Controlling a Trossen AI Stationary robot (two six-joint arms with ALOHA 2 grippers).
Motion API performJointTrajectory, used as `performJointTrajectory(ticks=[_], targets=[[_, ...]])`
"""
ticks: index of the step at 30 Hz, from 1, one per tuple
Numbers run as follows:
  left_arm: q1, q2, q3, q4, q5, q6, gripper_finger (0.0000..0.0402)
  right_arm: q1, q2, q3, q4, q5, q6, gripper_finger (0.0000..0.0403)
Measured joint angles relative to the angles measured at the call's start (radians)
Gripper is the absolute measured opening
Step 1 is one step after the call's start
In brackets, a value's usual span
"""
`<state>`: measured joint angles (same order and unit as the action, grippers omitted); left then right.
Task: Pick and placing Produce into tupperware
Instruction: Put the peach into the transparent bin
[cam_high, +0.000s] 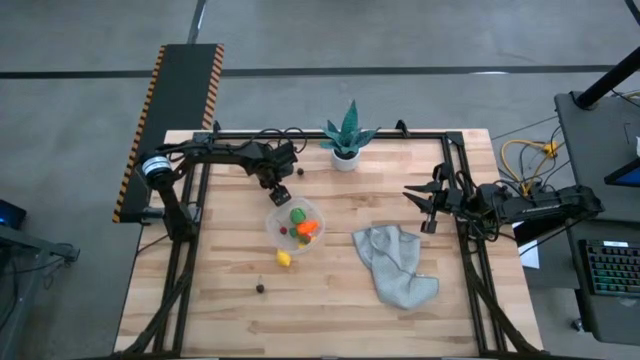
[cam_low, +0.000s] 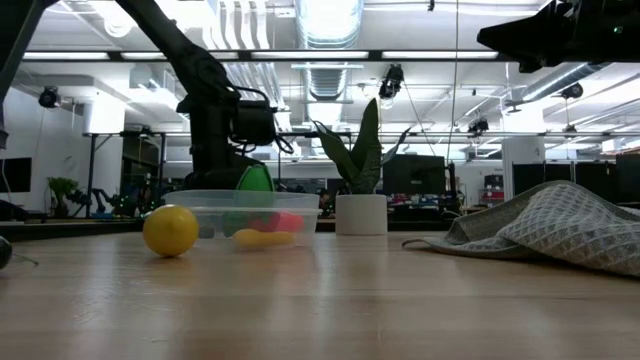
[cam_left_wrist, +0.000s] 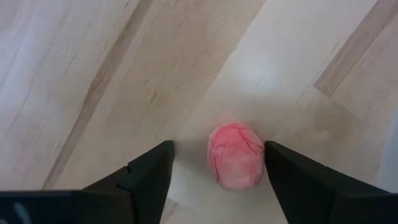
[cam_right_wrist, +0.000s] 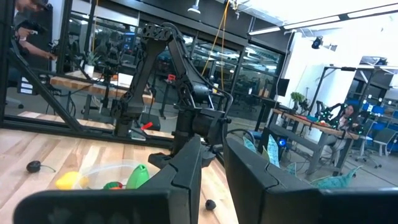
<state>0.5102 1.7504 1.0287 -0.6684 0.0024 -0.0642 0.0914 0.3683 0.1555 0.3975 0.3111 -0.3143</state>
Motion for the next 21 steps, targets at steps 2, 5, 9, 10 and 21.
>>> performJointTrajectory(ticks=[2, 5, 9, 10, 21], targets=[[0.000, 0.000, 0.001, -0.001, -0.002, 0.001, 0.0218, 0.000, 0.000, 0.000, 0.000, 0.000, 0.000, 0.0061], [0.000, 0.000, 0.000, -0.001, -0.007, 0.017, 0.0186, 0.000, 0.000, 0.000, 0.000, 0.000, 0.000, 0.0061], [0.000, 0.000, 0.000, 0.003, -0.004, 0.067, 0.0133, 0.000, 0.000, 0.000, 0.000, 0.000, 0.000, 0.0061], [0.000, 0.000, 0.001, 0.003, -0.002, 0.085, 0.0119, 0.000, 0.000, 0.000, 0.000, 0.000, 0.000, 0.0061], [-0.002, -0.036, 0.021, -0.084, -0.045, 0.176, 0.0043, 0.000, 0.000, 0.000, 0.000, 0.000, 0.000, 0.0061]])
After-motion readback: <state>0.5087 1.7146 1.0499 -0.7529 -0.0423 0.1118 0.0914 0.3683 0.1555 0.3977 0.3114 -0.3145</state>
